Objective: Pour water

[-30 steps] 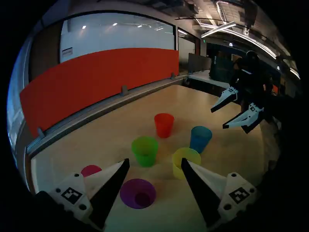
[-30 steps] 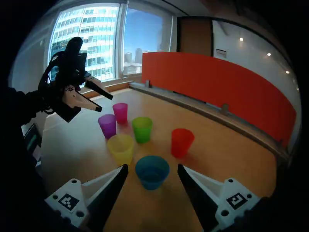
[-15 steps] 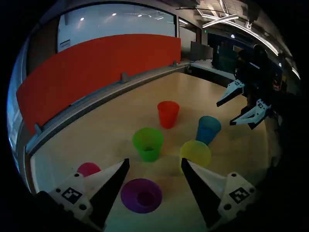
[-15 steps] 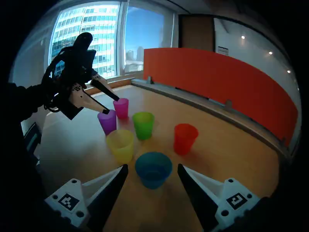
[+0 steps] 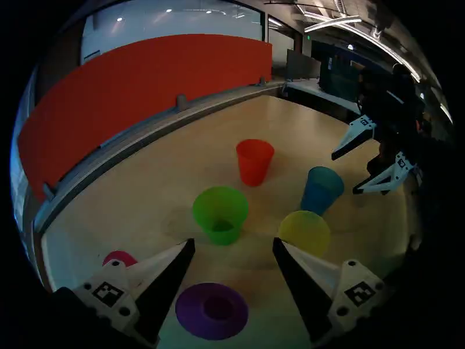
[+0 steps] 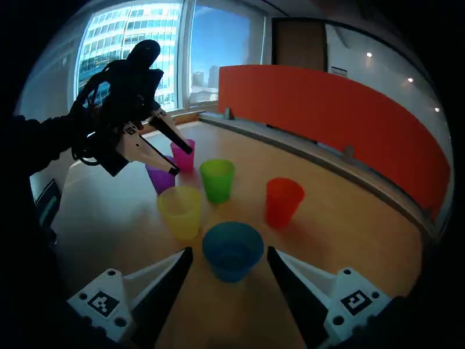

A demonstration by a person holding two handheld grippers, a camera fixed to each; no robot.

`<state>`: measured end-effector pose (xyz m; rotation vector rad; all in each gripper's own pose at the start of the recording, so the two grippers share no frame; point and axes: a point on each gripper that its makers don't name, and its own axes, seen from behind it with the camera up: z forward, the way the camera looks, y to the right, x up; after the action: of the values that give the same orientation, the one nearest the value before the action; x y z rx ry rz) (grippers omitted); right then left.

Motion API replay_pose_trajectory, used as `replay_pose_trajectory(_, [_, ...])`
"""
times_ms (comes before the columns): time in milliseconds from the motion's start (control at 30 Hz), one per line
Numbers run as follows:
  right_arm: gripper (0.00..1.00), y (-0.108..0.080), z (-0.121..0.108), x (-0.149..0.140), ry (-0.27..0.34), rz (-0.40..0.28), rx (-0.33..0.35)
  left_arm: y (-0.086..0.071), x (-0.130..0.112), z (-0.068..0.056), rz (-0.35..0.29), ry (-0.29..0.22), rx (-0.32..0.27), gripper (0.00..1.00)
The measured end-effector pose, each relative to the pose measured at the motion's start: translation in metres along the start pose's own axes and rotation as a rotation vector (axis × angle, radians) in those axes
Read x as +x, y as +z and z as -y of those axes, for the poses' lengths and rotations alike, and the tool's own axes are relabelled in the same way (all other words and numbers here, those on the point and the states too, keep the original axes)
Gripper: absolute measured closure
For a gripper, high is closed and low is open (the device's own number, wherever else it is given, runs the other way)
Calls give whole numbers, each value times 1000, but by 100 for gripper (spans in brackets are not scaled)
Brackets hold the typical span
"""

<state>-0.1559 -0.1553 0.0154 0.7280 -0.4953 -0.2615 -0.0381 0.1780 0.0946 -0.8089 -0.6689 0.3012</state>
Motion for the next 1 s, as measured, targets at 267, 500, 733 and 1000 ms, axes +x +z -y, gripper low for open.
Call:
replay_pose_trajectory(267, [1,2,-2,-5,2,12,0,15,-6,7,55,-10,9,0])
replay_pose_trajectory(500, [1,2,-2,-9,5,17,4,26,-5,14,77,-13,24,0])
replay_pose_trajectory(733, [1,2,-3,-11,6,19,2,36,-4,17,84,-25,30,0])
replay_pose_trajectory(1000, [1,3,-3,-9,8,15,2,46,0,18,88,-19,32,0])
